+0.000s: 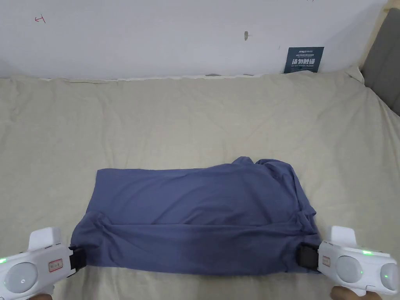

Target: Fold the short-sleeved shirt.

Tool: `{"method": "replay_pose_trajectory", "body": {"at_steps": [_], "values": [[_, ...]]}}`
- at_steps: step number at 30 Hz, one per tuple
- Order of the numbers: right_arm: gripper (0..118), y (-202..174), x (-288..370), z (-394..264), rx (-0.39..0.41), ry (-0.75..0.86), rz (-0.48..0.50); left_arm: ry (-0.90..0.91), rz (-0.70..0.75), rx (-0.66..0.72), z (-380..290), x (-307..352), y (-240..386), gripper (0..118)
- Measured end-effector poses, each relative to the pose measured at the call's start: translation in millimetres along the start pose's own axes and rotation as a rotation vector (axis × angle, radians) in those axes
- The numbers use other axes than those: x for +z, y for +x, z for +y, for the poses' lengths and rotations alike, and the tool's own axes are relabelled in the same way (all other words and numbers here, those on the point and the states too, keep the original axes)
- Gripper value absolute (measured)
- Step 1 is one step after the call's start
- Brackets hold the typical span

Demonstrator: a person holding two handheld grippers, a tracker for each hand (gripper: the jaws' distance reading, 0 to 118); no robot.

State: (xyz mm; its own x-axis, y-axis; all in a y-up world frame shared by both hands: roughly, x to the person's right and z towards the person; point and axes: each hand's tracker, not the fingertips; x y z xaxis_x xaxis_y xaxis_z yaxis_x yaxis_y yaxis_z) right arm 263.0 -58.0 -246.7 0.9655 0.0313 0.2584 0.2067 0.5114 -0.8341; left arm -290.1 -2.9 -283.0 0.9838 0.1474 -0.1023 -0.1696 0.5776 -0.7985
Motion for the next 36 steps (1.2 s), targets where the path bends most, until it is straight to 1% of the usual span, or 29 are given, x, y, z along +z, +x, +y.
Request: {"method": "replay_pose_trajectory", "body": {"at_steps": [1,2,3,4,5,6,7,9,13,15,17,19,21,26,29,30,31,32,33,34,35,36], "values": [[81,0.3,-6.7,-1.3,0.002,-0.027,0.01,-0.002,0.002,0.001,0.9,-0.9,0.5,6],[66,1.1,-10.9,-3.2,-0.012,-0.035,0.036,-0.006,0.006,0.003,0.9,-1.6,0.3,6],[45,0.8,-10.7,-6.1,-0.015,-0.043,0.084,-0.008,0.007,0.004,0.3,-1.7,0.1,6],[36,0.1,-7.4,-8.0,-0.02,-0.034,0.126,-0.008,0.009,0.003,-0.6,-1.6,0.1,6],[23,-3.1,-1.0,-9.3,-0.011,-0.002,0.116,-0.006,0.009,0.003,-1.5,-1.5,0.5,6],[20,-5.4,3.3,-9.0,0.027,0.012,0.101,-0.007,0.01,0.0,-2.7,-1.1,0.2,6],[19,-5.5,5.6,-9.4,0.061,0.029,0.101,-0.006,0.012,-0.002,-4.1,-0.2,-0.2,6],[19,-6.3,19.5,-9.0,0.092,0.082,0.072,-0.002,0.015,-0.001,-6.1,1.9,-3.6,6],[19,2.7,44.6,-12.9,0.1,0.136,0.071,0.01,0.018,0.026,-13.7,18.0,-13.8,6],[19,1.0,67.5,-21.9,0.106,0.142,0.058,0.009,0.014,0.049,-21.8,27.6,-20.4,6],[19,9.0,75.4,-33.5,0.092,0.131,0.065,0.004,0.01,0.06,-34.5,38.1,-26.8,6],[19,24.5,70.9,-50.6,0.049,0.102,0.1,-0.022,0.0,0.076,-52.8,46.4,-34.0,6],[19,29.0,72.3,-68.7,0.033,0.077,0.114,-0.054,0.008,0.088,-71.8,49.7,-40.3,6],[19,31.2,57.3,-106.8,0.019,-0.011,0.115,-0.129,0.033,0.105,-110.9,34.8,-53.4,6],[20,27.0,56.8,-116.7,0.002,-0.007,0.114,-0.187,0.07,0.094,-119.0,19.2,-47.5,7],[25,27.5,59.5,-114.1,-0.001,0.0,0.105,-0.164,0.076,0.087,-119.6,20.3,-43.7,10],[37,28.7,60.4,-110.4,-0.004,-0.003,0.105,-0.164,0.096,0.063,-116.6,23.0,-39.2,18],[47,27.1,64.4,-107.6,0.0,-0.008,0.089,-0.161,0.106,0.046,-114.4,25.1,-36.0,34],[57,25.4,69.8,-104.3,0.018,-0.007,0.061,-0.153,0.108,0.033,-111.1,27.9,-32.4,70],[64,24.8,75.5,-101.6,0.031,0.009,0.059,-0.151,0.115,0.033,-108.2,30.6,-29.9,93],[74,27.1,82.6,-94.1,0.038,0.039,0.066,-0.144,0.115,0.039,-102.8,37.4,-26.9,109],[88,25.6,93.5,-87.0,0.044,0.079,0.068,-0.099,0.082,0.066,-96.6,46.2,-23.0,118]]}}
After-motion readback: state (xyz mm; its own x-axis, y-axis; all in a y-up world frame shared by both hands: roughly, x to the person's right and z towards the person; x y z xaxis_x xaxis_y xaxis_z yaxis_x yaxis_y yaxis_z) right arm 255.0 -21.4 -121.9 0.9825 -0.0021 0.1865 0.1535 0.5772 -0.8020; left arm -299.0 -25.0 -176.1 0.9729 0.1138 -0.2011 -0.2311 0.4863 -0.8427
